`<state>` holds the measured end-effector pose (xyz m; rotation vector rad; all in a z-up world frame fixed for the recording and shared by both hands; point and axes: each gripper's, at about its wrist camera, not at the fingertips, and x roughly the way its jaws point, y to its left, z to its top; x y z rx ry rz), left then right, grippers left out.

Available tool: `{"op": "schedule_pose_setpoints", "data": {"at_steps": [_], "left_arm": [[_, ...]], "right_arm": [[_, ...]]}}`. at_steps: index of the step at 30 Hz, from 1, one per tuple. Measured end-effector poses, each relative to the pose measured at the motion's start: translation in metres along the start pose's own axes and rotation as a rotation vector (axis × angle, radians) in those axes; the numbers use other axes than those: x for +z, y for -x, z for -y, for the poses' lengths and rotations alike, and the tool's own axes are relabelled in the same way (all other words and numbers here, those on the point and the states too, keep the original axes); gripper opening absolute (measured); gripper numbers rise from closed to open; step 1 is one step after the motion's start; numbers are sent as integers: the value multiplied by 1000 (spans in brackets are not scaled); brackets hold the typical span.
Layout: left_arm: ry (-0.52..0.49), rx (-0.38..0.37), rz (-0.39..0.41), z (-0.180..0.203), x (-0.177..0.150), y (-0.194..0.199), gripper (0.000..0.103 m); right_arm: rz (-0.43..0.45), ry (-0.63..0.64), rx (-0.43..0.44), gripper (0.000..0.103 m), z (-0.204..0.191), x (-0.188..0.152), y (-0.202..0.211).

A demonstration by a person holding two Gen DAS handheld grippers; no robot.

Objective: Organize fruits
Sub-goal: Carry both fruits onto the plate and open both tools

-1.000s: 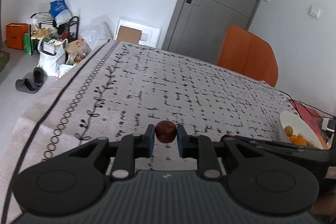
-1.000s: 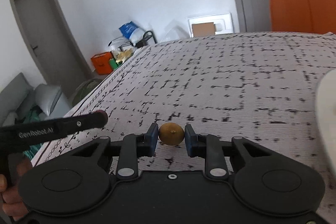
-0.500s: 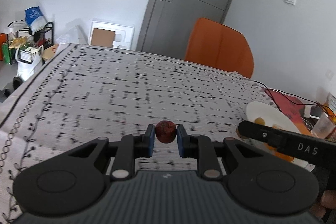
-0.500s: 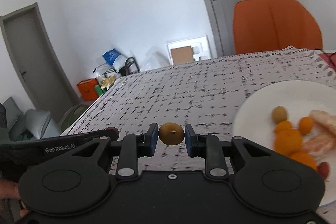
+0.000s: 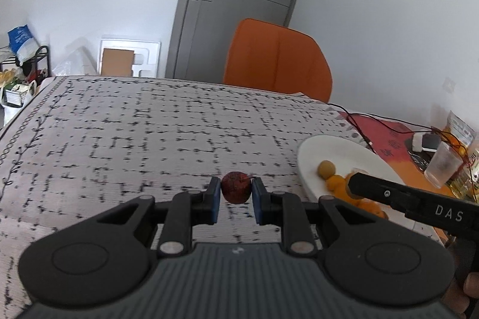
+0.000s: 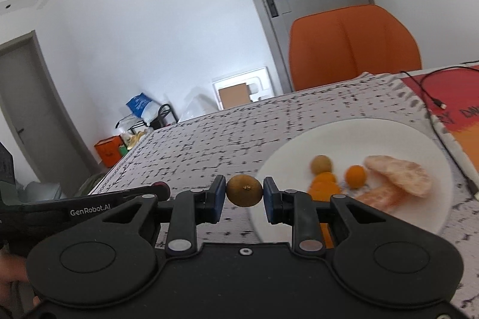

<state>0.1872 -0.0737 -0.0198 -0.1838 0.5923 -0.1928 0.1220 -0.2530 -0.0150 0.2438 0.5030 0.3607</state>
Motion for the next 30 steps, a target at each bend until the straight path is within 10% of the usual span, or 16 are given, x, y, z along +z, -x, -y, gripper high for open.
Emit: {"op": "schedule_pose_setpoints", "data": {"at_steps": [30], "left_arm": [[-106, -71, -50, 85, -3, -43, 25]], "right_arm": [[53, -119, -129, 26, 85, -9, 49]]}}
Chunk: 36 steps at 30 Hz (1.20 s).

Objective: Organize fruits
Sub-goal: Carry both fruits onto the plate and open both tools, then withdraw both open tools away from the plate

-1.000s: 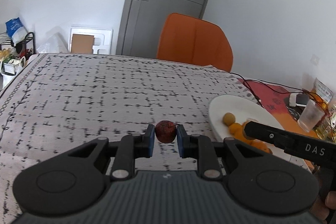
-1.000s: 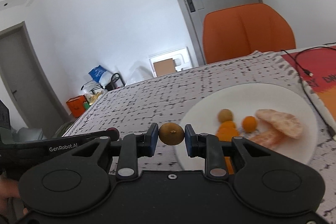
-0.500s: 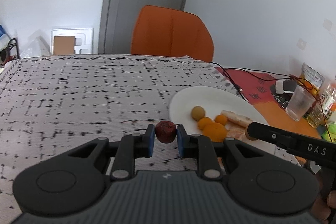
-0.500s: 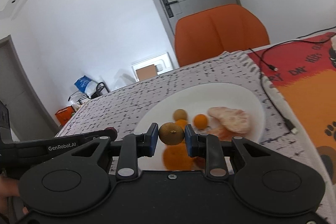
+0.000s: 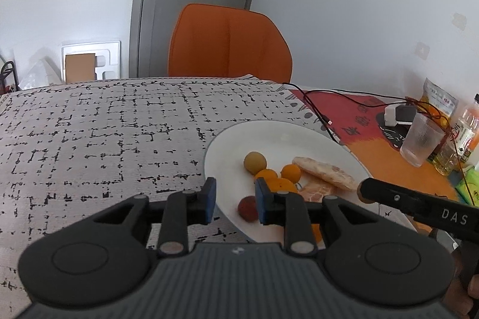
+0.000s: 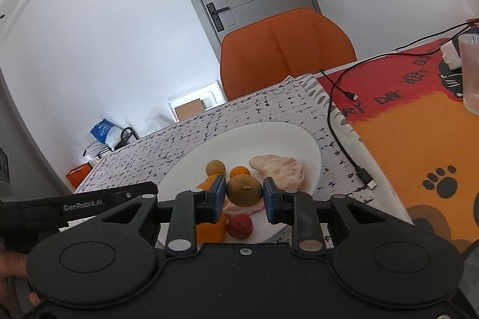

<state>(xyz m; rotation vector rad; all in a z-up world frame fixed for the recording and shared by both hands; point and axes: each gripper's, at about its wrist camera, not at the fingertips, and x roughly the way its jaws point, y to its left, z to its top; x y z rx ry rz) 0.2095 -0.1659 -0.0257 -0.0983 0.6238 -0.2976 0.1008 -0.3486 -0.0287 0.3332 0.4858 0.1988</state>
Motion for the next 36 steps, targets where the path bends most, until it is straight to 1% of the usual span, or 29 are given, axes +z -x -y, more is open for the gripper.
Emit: {"op": "schedule_pose_setpoints", "data": {"at_steps": [2, 3, 4, 12, 17, 19, 20, 22, 23, 24, 26, 27, 28, 30, 31, 33, 36], "left_arm": [[5, 8, -2, -3, 0, 2, 25], [8, 12, -3, -4, -1, 3, 25], [11, 16, -5, -6, -1, 5, 26], [21, 46, 17, -15, -4, 22, 45], [20, 44, 26, -18, -9, 34, 50], [20, 46, 29, -18, -12, 38, 57], [19, 49, 33, -18, -13, 40, 58], [20, 56, 37, -20, -16, 46, 63], [22, 58, 38, -21, -17, 49, 65], [25, 61, 39, -23, -18, 52, 71], [34, 80, 50, -26, -21, 60, 79], [36, 88, 57, -28, -22, 65, 82], [38, 94, 66, -30, -24, 69, 83], [49, 102, 77, -35, -27, 78, 87], [54, 108, 79, -39, -29, 82, 88], [62, 124, 78, -45, -32, 89, 89], [82, 155, 81, -55, -33, 100, 91]], "right_arm": [[4, -2, -4, 26, 2, 0, 1], [5, -5, -5, 30, 2, 0, 1], [10, -12, -8, 32, 2, 0, 2], [26, -26, -6, 32, 1, 0, 11], [21, -16, -1, 34, -5, -4, 15], [18, -13, 1, 36, -8, -7, 18], [17, -11, 3, 38, -10, -8, 19], [17, -7, 4, 46, -13, -11, 21], [17, -5, 3, 48, -16, -12, 22], [17, -3, 1, 50, -18, -12, 23], [20, 6, -1, 59, -22, -14, 26], [23, 8, -9, 68, -25, -15, 27], [26, 8, -20, 73, -27, -16, 29], [29, 12, -23, 76, -32, -19, 32], [27, 12, -22, 84, -34, -20, 33], [31, 17, -29, 95, -40, -22, 37], [46, 45, -38, 103, -53, -25, 42]]}}
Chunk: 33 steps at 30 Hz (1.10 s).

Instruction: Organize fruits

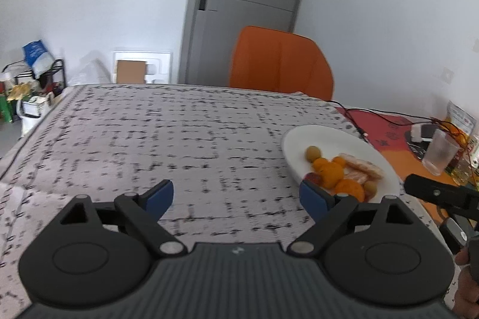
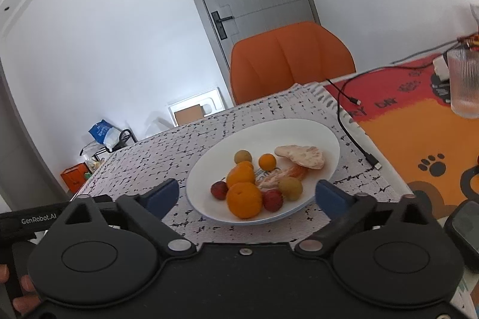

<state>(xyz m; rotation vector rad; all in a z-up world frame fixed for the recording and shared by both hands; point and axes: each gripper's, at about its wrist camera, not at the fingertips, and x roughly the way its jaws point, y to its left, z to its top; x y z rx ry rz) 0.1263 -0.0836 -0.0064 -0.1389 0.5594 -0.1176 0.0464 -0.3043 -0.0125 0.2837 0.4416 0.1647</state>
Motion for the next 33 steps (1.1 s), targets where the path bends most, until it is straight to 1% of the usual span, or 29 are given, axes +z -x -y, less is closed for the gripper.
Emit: {"op": "schedule_pose_setpoints", "data": {"at_steps": [2, 4, 8, 14, 19, 25, 33], "left_arm": [[15, 15, 9, -8, 0, 9, 94], [24, 26, 19, -14, 0, 19, 99], [27, 51, 25, -24, -2, 35, 103], [22, 85, 32, -36, -7, 60, 103], [10, 105, 40, -41, -9, 80, 103], [5, 116, 70, -48, -16, 103, 103], [-7, 128, 88, -55, -22, 121, 103]], "right_arm": [[4, 0, 1, 103, -5, 0, 3], [2, -2, -3, 103, -9, 0, 6], [-9, -4, -13, 103, -17, -2, 12], [0, 15, -3, 103, -32, -6, 27], [17, 8, -27, 103, -40, -7, 38], [44, 30, -38, 103, -46, -9, 52], [41, 56, -47, 103, -51, -15, 65]]}}
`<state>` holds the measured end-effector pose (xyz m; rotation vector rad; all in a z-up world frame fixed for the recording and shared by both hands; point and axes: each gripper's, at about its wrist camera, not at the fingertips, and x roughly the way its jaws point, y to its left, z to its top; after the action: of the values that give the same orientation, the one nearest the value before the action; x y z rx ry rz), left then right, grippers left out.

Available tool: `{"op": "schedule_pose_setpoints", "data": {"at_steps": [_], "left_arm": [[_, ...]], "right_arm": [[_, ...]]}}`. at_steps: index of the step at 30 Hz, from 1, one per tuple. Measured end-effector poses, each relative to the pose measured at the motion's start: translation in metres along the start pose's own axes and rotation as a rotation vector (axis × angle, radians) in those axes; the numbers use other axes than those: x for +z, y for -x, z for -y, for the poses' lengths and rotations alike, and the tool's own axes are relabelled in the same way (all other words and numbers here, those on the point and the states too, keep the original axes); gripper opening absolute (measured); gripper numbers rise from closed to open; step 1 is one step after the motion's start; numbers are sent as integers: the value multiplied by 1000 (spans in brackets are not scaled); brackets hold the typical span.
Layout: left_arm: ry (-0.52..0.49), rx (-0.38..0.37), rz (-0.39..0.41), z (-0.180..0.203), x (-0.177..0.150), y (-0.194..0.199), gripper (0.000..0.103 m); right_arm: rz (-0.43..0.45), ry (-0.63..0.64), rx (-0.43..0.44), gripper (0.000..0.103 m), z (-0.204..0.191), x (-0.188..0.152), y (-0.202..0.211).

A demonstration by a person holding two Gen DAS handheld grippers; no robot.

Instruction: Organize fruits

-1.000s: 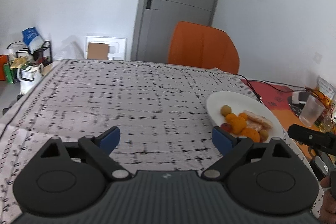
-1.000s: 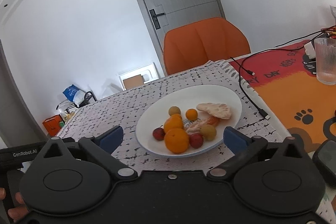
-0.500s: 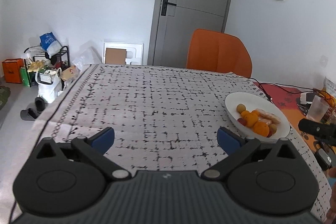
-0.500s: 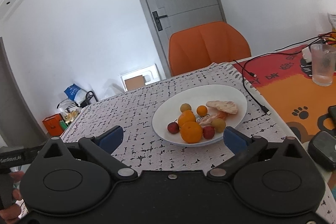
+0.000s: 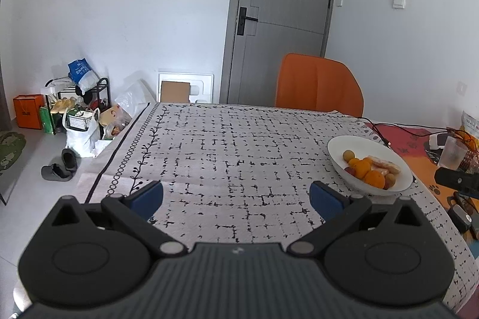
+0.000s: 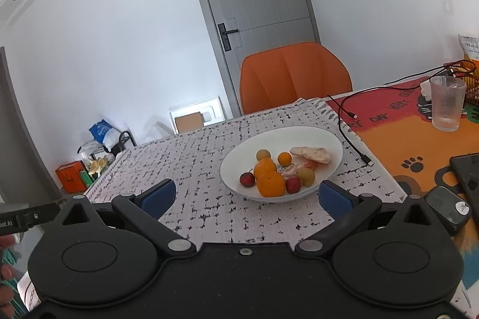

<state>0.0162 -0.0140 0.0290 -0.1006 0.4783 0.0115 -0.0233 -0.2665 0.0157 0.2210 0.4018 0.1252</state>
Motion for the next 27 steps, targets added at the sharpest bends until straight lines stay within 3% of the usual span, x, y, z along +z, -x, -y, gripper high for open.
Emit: {"op": "schedule_pose_setpoints", "data": {"at_steps": [27], "left_arm": [[-54, 49, -23, -21, -23, 10, 103]], "right_arm": [[-89, 122, 79, 103, -31, -33, 0]]}}
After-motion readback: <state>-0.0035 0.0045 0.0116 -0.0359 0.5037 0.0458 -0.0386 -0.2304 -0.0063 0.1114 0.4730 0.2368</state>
